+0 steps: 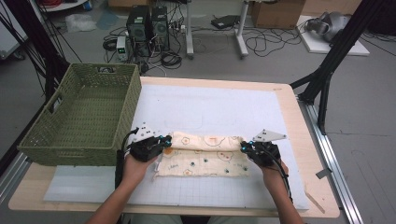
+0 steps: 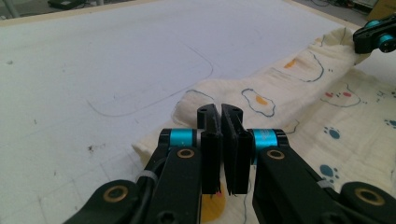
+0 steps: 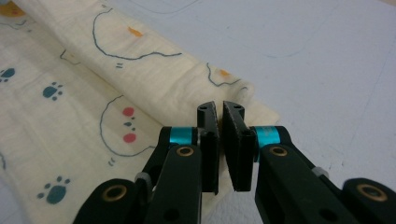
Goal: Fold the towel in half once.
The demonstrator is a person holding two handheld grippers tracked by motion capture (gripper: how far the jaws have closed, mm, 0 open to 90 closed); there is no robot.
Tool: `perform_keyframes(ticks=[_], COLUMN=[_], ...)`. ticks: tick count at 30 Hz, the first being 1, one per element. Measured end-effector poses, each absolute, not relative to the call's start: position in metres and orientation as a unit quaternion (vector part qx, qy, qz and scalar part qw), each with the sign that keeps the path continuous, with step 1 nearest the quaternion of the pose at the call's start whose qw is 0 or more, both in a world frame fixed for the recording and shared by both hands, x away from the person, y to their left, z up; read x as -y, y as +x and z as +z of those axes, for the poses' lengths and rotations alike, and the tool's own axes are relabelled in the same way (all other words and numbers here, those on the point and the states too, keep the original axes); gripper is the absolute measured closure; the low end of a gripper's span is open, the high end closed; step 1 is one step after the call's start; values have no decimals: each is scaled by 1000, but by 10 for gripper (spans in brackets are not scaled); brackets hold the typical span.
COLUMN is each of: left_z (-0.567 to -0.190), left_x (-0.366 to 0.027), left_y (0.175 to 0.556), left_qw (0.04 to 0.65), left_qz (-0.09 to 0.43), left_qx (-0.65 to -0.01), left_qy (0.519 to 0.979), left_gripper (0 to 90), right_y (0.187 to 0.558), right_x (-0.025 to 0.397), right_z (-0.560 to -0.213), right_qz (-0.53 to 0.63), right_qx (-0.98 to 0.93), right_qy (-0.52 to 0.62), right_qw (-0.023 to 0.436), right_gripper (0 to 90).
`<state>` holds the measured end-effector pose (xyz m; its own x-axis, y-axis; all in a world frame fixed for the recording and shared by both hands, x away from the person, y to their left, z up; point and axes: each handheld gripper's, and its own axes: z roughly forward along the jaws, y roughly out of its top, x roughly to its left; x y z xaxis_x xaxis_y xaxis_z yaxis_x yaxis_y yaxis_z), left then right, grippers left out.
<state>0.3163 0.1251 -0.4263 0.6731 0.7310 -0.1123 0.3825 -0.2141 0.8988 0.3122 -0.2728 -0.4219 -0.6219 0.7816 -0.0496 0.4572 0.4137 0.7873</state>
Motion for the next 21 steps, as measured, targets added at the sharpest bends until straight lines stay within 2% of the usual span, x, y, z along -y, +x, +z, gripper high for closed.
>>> perform_keyframes(ticks=[18,20,21], left_z=[-438,-438,-438], left_x=[-128,-130,-131], left_y=[305,305,306], left_qw=[490,494,499], left_qz=[139,136,135], left_qx=[-354,-358,-364], left_qy=[785,780,775], left_gripper=[844,810,752], right_y=[296,296,296], right_x=[277,277,277], right_z=[-431,-431,-431], right_qz=[384,384,384], right_qx=[-826,-828,-829], right_qy=[366,364,363], right_qw=[190,187,185], right_gripper=[840,839,837])
